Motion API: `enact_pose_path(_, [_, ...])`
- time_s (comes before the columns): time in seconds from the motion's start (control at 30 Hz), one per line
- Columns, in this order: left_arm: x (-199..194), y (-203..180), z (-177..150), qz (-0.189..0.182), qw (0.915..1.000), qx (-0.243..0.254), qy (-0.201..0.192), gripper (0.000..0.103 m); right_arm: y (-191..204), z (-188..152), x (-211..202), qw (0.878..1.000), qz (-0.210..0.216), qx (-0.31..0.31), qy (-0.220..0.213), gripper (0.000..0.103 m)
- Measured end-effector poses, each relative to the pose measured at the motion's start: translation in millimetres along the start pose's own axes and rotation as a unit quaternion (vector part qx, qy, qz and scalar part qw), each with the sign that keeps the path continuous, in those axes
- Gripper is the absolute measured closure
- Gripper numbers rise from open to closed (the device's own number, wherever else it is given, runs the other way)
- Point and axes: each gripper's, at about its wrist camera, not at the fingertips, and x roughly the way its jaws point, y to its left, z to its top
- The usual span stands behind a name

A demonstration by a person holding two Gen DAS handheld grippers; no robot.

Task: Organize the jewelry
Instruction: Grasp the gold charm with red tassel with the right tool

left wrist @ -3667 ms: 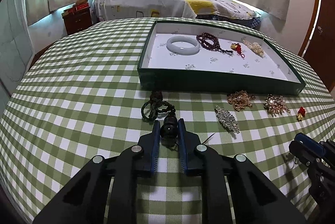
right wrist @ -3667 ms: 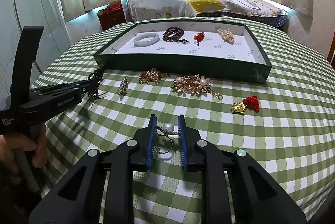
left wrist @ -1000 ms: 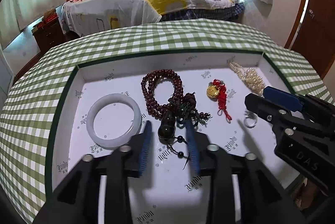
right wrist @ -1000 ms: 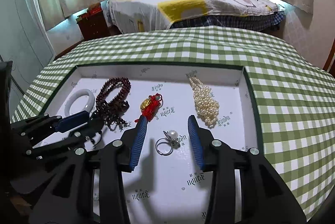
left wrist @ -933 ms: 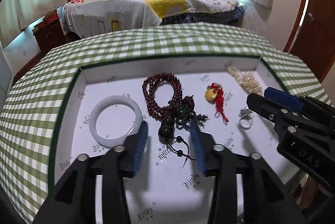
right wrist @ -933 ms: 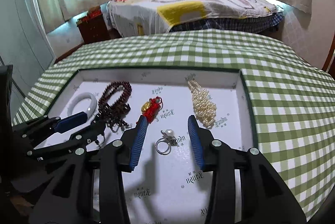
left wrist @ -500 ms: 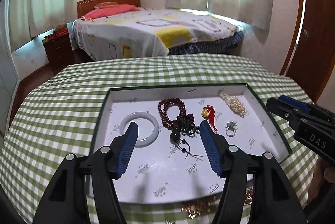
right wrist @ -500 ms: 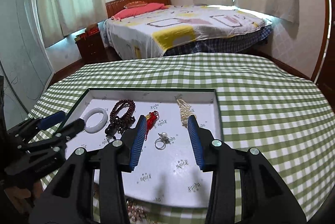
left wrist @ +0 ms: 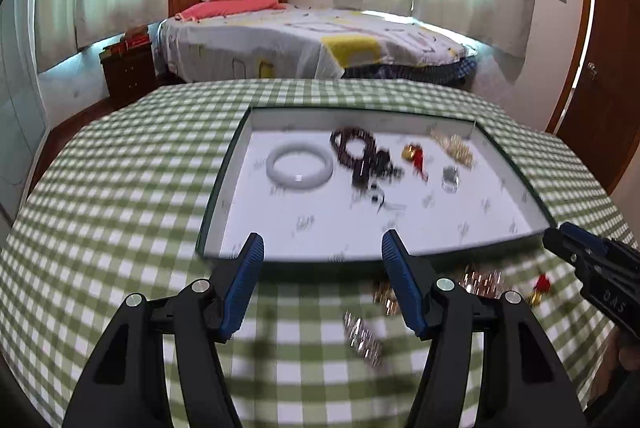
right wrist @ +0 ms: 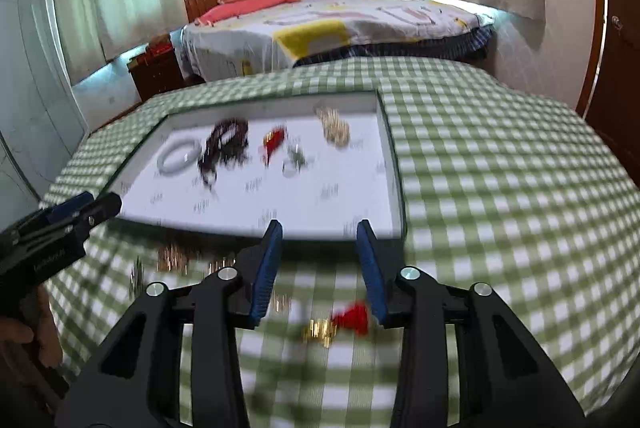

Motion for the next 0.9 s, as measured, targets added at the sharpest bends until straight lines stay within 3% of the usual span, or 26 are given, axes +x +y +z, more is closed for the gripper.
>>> enact_pose_path(0.07, [-3, 1, -8, 0.003, 1.0, 0.002, 0.004, 0.043, 2, -10, 1, 1.0, 0.003, 0.002, 0.011, 0.076])
enact_pose_path(0.23, [-6, 4, -23, 0.01, 0.9998, 0.004, 0.015, 0.043, 8, -29, 8, 0.999, 0.007, -0.001, 0.035, 0.078])
enact_pose_path(0.9, [-3, 9, -39, 0.015, 0.9991, 0.006, 0.039, 0.043, -5, -37, 2, 1.0, -0.011, 0.0, 0.03, 0.078])
